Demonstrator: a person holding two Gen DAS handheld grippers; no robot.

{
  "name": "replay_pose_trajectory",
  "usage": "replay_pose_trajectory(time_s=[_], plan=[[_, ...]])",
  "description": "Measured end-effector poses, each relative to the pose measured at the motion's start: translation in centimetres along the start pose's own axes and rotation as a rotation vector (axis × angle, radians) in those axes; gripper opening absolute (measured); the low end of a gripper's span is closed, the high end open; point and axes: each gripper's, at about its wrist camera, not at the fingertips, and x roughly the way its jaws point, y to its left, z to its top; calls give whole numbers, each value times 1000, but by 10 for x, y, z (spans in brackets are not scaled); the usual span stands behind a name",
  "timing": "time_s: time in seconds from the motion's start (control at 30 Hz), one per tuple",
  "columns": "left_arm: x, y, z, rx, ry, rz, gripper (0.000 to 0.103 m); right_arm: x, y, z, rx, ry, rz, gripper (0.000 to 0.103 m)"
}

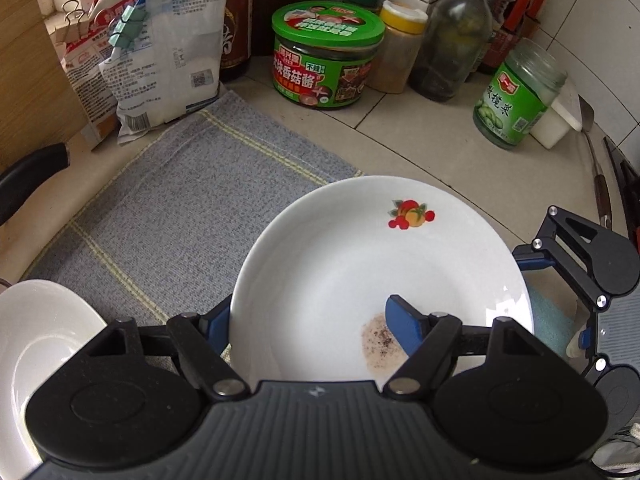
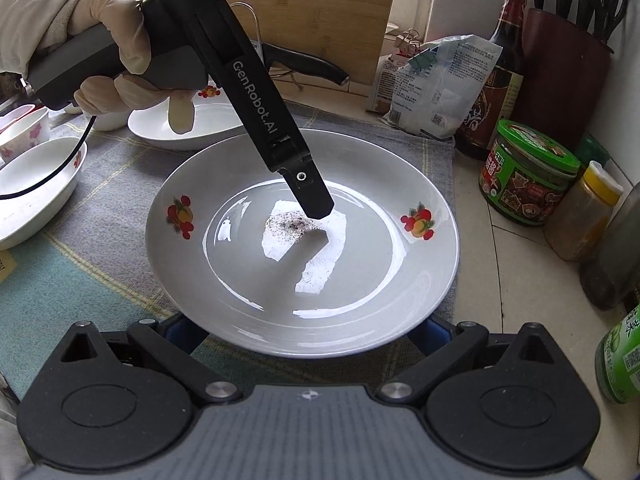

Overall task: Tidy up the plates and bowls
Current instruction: 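Carry the stained plate with the left tool and lower it onto the towel, then open the left tool and withdraw it from the stained plate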

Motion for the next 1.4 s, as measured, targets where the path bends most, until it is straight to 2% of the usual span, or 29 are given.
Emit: replay_pose_trajectory(time_s=[0.63,0.77,0.8,1.0,1.1,1.23,1.4], plan=[[19,13,13,-21,-9,18,77,19,-15,4,17,8,-15,103],[19,12,11,-25,-20,22,80,18,-13,4,20,8,-23,103],[18,12,10,-30,-21,26,85,17,-12,3,22,9,-26,103],[-6,2,-4,-32,-103,93,88,5,-7,-2,85,-4,-47,103],[-29,-8,-17,-19,-170,135,93,-6,-4,-5,121,-6,-80,103],[-58,-27,-40,-4,-241,179,94,-23,5,-7,134,-21,-141,103],[-83,-45,-75,-27,-293,220,94,-39,19,-6,151,-53,-136,103]])
